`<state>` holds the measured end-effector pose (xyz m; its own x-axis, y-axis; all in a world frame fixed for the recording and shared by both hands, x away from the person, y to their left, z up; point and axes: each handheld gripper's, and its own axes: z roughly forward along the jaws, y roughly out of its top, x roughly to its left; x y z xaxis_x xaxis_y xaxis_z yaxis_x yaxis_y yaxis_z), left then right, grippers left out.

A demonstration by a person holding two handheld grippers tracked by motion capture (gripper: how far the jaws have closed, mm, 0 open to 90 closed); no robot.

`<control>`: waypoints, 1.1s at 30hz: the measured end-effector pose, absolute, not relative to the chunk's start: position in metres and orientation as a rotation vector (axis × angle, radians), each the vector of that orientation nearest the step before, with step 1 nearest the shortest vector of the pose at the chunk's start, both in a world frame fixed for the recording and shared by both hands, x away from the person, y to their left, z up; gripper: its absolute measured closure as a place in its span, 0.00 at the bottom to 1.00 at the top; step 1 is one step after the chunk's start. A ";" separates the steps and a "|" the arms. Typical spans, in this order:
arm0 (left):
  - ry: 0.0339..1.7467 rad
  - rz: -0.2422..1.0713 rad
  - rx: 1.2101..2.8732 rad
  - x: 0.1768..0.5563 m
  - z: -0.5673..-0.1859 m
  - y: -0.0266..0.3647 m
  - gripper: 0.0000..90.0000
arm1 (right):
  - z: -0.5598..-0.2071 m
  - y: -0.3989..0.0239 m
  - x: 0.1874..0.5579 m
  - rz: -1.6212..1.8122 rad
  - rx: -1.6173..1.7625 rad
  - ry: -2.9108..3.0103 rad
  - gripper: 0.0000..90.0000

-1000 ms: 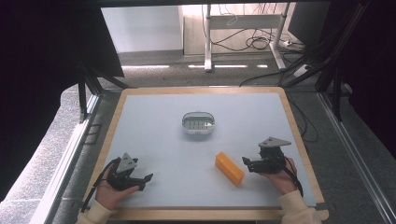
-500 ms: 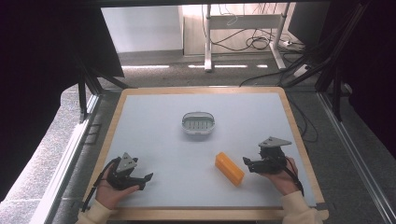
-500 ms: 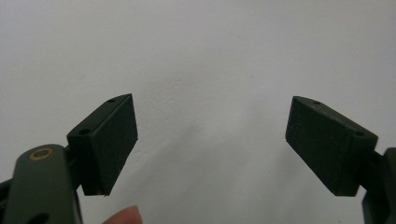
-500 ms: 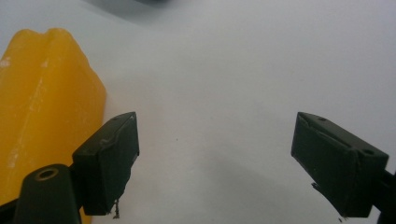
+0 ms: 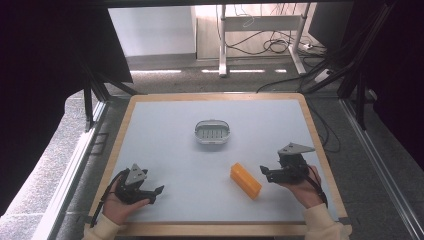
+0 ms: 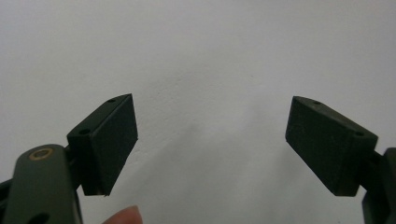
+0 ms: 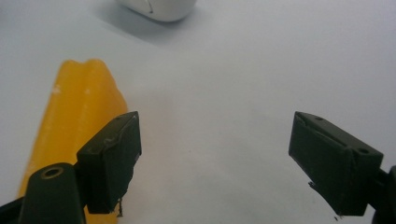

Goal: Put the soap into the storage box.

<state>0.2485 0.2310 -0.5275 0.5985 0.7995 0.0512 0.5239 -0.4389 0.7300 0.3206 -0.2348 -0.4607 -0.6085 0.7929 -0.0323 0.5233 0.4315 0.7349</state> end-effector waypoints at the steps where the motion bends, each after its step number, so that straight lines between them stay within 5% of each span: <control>1: 1.039 0.515 2.141 0.248 -0.527 0.231 0.19 | -0.458 -0.233 0.321 0.991 1.114 2.320 0.20; 33: 1.021 0.502 2.143 0.249 -0.527 0.230 0.19 | -0.427 -0.186 0.312 0.932 1.003 2.461 0.25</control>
